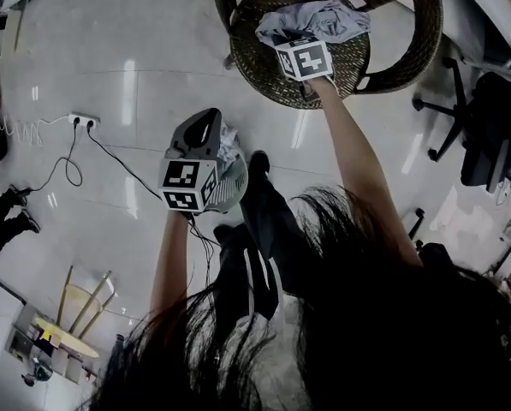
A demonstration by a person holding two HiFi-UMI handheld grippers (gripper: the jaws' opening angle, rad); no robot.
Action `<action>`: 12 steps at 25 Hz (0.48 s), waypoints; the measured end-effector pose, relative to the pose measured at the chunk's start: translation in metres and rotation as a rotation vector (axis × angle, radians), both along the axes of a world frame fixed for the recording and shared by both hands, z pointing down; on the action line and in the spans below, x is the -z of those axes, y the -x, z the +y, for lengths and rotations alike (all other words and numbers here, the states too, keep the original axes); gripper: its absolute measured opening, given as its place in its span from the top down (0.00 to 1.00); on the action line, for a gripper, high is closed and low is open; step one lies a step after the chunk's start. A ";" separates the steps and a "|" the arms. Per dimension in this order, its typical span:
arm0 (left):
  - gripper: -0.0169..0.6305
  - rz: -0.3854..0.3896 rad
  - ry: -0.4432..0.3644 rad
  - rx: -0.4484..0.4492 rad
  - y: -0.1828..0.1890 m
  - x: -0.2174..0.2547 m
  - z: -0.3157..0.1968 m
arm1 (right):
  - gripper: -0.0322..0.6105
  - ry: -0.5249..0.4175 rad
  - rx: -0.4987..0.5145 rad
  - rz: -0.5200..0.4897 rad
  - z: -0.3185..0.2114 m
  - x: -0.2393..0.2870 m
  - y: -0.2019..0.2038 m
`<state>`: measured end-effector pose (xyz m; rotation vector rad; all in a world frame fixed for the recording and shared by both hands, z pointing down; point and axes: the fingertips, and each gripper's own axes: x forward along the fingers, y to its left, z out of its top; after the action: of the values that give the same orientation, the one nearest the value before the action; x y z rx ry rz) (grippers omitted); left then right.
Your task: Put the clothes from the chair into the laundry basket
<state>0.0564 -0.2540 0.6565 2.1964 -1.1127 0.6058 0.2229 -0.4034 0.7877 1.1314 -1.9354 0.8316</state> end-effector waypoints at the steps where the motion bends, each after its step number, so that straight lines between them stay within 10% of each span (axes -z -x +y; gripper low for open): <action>1: 0.94 0.002 -0.008 0.000 -0.001 0.007 0.000 | 0.84 -0.009 -0.027 -0.035 0.003 0.014 -0.002; 12: 0.94 0.024 -0.053 0.007 -0.010 0.078 0.030 | 0.84 -0.153 -0.104 -0.216 0.035 0.156 -0.019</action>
<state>0.0668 -0.2236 0.5783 2.2382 -1.1354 0.5514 0.2421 -0.3688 0.6320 1.2865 -2.1631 0.9061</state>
